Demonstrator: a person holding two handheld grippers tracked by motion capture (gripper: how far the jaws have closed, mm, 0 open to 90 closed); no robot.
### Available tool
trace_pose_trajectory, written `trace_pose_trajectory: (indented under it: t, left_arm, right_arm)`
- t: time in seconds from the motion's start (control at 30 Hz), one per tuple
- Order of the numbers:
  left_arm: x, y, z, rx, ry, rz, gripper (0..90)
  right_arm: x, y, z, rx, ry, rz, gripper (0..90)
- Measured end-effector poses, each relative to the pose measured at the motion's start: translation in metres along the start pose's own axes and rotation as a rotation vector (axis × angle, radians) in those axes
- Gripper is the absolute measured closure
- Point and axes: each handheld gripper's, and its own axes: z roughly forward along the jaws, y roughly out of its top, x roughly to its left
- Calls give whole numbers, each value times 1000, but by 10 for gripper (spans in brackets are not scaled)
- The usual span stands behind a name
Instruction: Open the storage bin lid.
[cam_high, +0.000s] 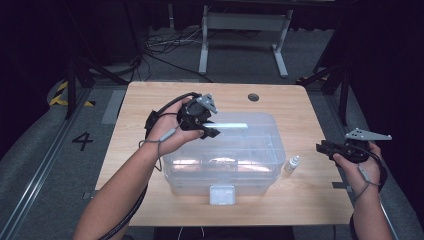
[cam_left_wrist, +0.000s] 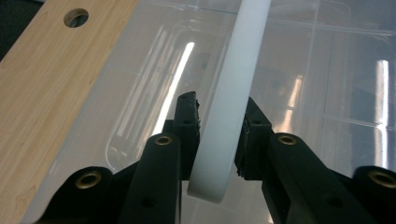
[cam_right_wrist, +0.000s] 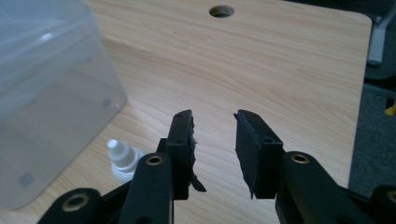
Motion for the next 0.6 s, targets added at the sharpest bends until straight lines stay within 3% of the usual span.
trace_pose_trajectory:
  t: [0.27, 0.37, 0.53, 0.6]
  left_arm:
    - [8, 7, -3, 17, -4, -14, 738]
    - [11, 10, -4, 37, -21, -51, 735]
    - [16, 13, -6, 36, -18, -72, 732]
    - [19, 14, -6, 25, -17, -79, 731]
  right_arm:
    - [16, 11, -11, -36, 44, -45, 788]
    - [23, 15, -13, -41, 65, -71, 822]
    - [37, 22, -16, -52, 113, -115, 867]
    - [45, 25, -18, -67, 157, -123, 880]
